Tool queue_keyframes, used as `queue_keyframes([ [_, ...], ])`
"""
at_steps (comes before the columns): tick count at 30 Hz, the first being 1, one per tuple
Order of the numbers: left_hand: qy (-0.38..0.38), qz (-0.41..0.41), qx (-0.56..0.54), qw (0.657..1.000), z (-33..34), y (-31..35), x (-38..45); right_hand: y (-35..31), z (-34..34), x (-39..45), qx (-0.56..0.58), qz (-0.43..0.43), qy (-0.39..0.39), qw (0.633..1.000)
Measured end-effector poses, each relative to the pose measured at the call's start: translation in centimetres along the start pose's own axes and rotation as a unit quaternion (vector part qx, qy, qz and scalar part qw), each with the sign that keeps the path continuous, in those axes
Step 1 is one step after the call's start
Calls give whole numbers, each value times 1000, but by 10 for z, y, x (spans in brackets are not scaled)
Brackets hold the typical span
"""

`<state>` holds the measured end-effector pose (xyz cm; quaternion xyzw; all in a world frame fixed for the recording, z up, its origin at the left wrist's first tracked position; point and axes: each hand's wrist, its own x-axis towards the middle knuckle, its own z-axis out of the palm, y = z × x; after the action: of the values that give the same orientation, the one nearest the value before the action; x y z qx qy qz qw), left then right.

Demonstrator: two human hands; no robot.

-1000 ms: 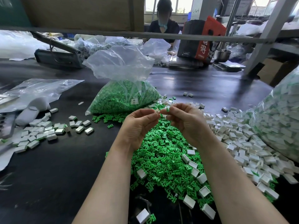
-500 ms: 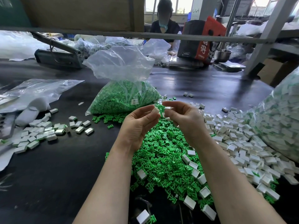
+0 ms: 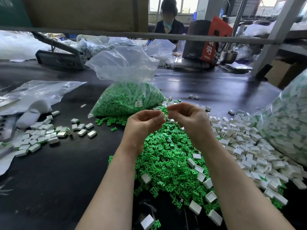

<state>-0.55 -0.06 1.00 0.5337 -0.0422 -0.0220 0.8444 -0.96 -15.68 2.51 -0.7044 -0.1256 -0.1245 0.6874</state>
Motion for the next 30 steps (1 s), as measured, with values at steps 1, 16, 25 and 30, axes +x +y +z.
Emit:
queue_keyframes([
  [1,3,4,8,1000,0,0,0,0,0,0,-5,-1,-4,1000],
  [16,-5,74,93,993,-2,2,-1,6,-2,1,-109,9,-9,994],
  [25,-3,110,183,977,-1,0,-2,3,-5,-1,-166,26,-37,985],
  [30,-2,122,201,972,-1,0,-3,2,-6,0,-179,31,-41,983],
])
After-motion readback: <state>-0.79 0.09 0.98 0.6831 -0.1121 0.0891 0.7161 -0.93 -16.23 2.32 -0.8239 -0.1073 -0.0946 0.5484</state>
